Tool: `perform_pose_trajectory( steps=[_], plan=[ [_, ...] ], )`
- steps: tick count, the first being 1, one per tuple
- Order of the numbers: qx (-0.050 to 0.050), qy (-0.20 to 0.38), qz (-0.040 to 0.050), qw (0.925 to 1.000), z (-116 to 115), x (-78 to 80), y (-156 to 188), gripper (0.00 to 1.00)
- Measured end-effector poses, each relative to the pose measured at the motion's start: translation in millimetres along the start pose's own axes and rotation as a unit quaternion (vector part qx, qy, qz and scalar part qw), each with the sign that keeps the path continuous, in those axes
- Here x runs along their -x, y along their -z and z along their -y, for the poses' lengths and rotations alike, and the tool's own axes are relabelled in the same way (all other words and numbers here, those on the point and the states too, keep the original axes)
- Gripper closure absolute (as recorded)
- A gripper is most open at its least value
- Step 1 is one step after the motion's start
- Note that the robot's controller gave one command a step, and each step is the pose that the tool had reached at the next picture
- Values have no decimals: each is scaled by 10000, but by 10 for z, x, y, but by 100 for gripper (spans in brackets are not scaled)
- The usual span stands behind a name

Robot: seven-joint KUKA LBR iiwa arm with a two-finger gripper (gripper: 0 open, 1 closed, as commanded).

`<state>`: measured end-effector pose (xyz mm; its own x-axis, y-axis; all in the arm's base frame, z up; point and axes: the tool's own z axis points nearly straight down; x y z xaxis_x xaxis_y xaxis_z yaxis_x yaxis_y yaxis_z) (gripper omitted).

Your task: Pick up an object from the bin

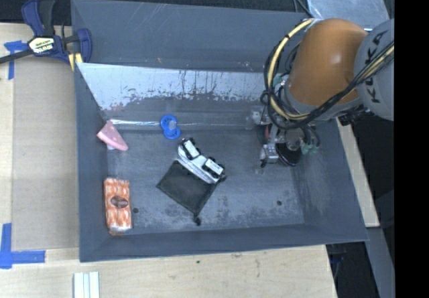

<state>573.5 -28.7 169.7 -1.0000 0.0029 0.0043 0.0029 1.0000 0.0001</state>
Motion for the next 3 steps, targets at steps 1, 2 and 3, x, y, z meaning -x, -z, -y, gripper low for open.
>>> perform_pose_trajectory(
  steps=[1,2,3],
  plan=[
    [-2,4,40,10000,-1,13,50,0],
    [-2,515,28,9987,-657,200,-427,0],
    [9,165,50,9999,-739,-45,-984,0]
  ],
)
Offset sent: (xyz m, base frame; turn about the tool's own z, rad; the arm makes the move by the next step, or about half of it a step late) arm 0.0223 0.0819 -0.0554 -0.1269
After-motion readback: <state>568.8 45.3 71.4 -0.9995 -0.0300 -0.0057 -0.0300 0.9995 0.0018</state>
